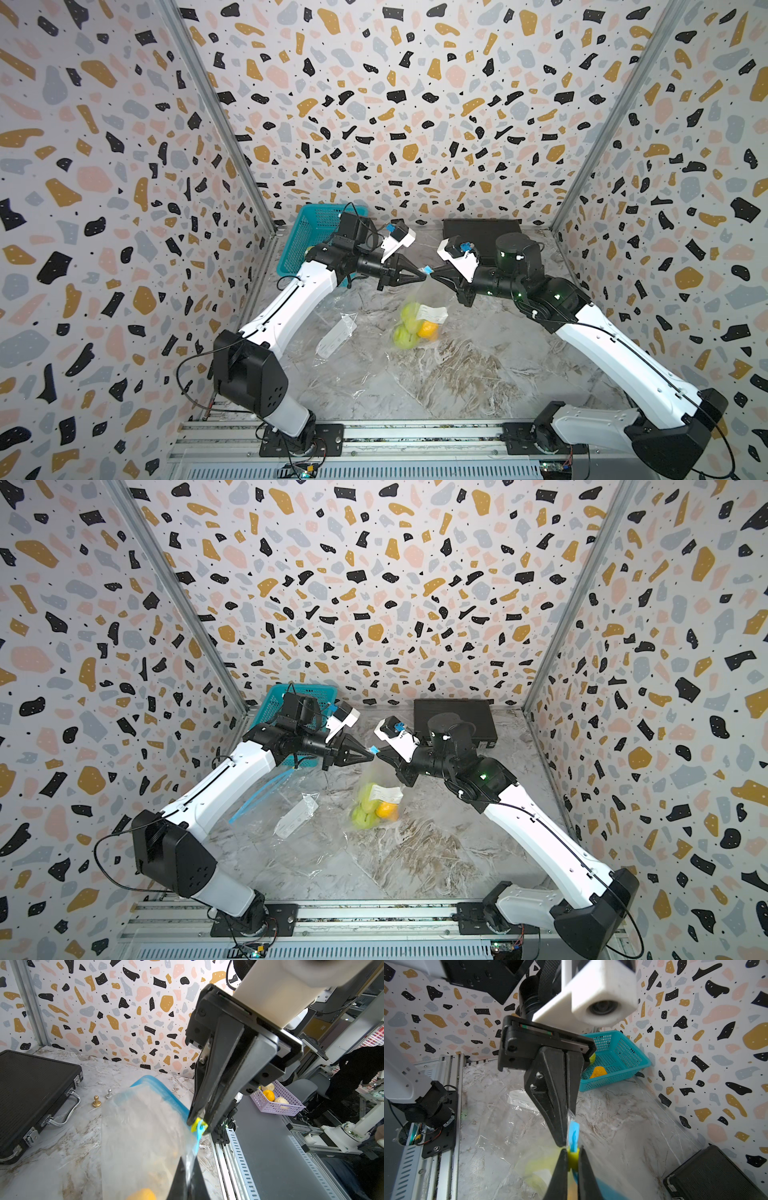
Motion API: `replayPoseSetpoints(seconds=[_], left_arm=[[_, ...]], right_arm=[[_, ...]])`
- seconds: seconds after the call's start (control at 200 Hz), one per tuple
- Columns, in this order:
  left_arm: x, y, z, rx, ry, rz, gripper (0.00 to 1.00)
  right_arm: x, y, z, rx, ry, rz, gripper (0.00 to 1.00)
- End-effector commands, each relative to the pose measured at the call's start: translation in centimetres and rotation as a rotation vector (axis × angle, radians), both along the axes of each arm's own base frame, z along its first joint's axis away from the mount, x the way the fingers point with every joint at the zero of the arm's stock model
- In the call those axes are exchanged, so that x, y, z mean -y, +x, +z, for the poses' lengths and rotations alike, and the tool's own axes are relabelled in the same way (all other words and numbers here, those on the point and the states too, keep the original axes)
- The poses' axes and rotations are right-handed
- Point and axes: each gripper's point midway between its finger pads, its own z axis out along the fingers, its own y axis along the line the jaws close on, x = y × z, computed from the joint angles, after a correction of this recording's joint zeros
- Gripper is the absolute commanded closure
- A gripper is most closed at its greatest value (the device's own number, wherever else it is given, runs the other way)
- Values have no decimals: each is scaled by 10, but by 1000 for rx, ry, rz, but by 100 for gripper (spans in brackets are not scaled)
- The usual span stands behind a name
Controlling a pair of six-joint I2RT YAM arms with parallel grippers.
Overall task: Open the zip-top bag and take out the pear
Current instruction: Unzip the zipper on the zipper food storage bag.
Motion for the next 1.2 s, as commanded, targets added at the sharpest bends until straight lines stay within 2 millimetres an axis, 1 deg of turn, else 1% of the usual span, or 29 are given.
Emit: replayPoseSetpoints(seconds=[0.0,0.14,0.2,0.27,0.335,0.415,0.471,0.671,0.836,0.941,1.196], left_arm=[[-11,-5,22,58,-57,-9,100],[-12,-8,26,74,-62,-5,100],[-13,-9,34,99,-79,4,100],[-13,-9,44,121,-103,14,92],[-14,-11,50,129,-111,12,84],[-14,-13,52,122,-113,0,81],[-14,-14,51,118,-110,-2,78],[-13,-16,51,105,-114,-20,73],[-10,-8,38,76,-82,-14,68],[-9,-4,32,62,-63,-13,67],[-4,-4,28,61,-53,-26,67]], right_arm=[[19,3,-5,-22,-29,-74,95],[17,4,0,-31,-25,-56,95],[14,4,2,-36,-24,-39,96],[11,3,3,-45,-23,-23,95],[8,3,4,-53,-22,-8,95],[5,3,5,-59,-16,4,95],[4,3,6,-61,-13,10,95],[-1,2,8,-74,1,36,95],[-4,-1,11,-85,17,57,95],[-5,-3,13,-90,25,69,94],[-7,-4,11,-106,24,79,94]])
